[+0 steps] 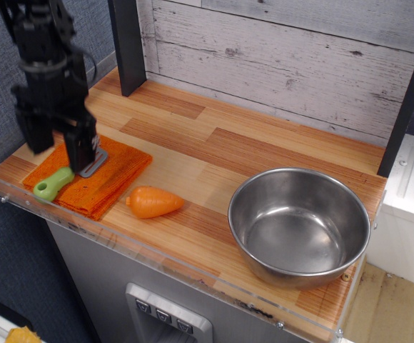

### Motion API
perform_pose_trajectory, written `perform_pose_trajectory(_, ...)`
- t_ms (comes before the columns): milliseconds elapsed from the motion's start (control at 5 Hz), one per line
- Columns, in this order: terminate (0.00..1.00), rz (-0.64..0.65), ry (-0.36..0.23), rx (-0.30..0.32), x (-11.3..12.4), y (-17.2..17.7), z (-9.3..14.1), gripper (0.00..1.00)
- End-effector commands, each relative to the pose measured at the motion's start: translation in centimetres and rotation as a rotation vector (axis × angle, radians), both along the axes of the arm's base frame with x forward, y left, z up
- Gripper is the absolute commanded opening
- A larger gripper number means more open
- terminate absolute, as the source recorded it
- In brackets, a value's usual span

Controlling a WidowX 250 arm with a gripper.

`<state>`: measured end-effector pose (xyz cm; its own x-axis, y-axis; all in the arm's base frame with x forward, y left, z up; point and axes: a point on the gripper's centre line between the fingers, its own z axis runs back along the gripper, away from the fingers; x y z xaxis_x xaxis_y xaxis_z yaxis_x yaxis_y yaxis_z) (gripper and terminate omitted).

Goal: Put the spatula right on top of the napkin.

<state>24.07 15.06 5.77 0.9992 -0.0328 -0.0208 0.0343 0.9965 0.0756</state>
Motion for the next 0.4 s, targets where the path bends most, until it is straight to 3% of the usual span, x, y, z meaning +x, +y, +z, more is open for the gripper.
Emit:
perform_pose_trajectory(0, 0.0, 0.021, -0.145, -0.116, 5.1, -4.2, 9.2, 1.0)
perform_pose_trajectory(200, 0.0, 0.026, -0.135, -0.146, 7.2, -6.5, 10.0, 1.0)
